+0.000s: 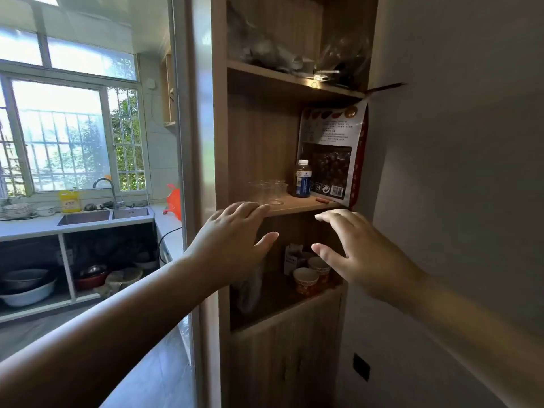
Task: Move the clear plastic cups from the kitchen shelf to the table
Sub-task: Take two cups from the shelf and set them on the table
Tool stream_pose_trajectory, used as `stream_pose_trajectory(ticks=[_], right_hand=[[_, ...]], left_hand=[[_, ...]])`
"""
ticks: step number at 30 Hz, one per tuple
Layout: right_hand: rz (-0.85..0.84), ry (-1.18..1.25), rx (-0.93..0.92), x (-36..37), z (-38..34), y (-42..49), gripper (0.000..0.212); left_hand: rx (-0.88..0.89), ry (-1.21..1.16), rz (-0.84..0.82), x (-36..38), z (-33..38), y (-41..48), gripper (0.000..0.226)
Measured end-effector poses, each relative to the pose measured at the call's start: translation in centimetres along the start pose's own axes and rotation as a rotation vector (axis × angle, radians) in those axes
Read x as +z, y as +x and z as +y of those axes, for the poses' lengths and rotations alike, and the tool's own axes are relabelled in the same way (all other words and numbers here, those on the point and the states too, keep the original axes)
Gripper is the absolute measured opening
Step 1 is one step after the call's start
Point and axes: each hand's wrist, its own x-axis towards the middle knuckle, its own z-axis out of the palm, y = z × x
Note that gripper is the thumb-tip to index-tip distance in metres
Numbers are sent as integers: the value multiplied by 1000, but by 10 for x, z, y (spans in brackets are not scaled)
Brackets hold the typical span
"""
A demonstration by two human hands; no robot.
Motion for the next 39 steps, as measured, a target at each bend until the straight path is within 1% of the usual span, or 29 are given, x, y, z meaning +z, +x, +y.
stream_pose_trajectory(ticks=[2, 4, 8, 15, 19, 25, 33, 39], right_hand=[[32, 22, -19, 6, 9, 8, 46], [45, 16, -30, 17, 19, 19, 44], [62, 31, -64, 41, 52, 48, 46], [12, 96, -56, 85, 125, 122, 49], [-7, 150, -105, 106, 166, 166, 49], [-19, 160, -192, 137, 214, 226, 46], [-38, 190, -282, 174, 250, 286, 48], [-90, 211, -290, 197, 261, 315, 59]], left_hand=[[42, 87, 46, 8, -4, 8, 56], [55, 132, 47, 20, -10, 16, 57], [31, 138, 19, 47, -23, 42, 58], [1, 157, 34, 97, -47, 108, 54], [-23, 195, 17, 124, -57, 150, 56], [-91, 235, -63, 166, -78, 206, 58], [-185, 206, -72, 208, -102, 249, 56], [-231, 194, -75, 227, -115, 264, 57]])
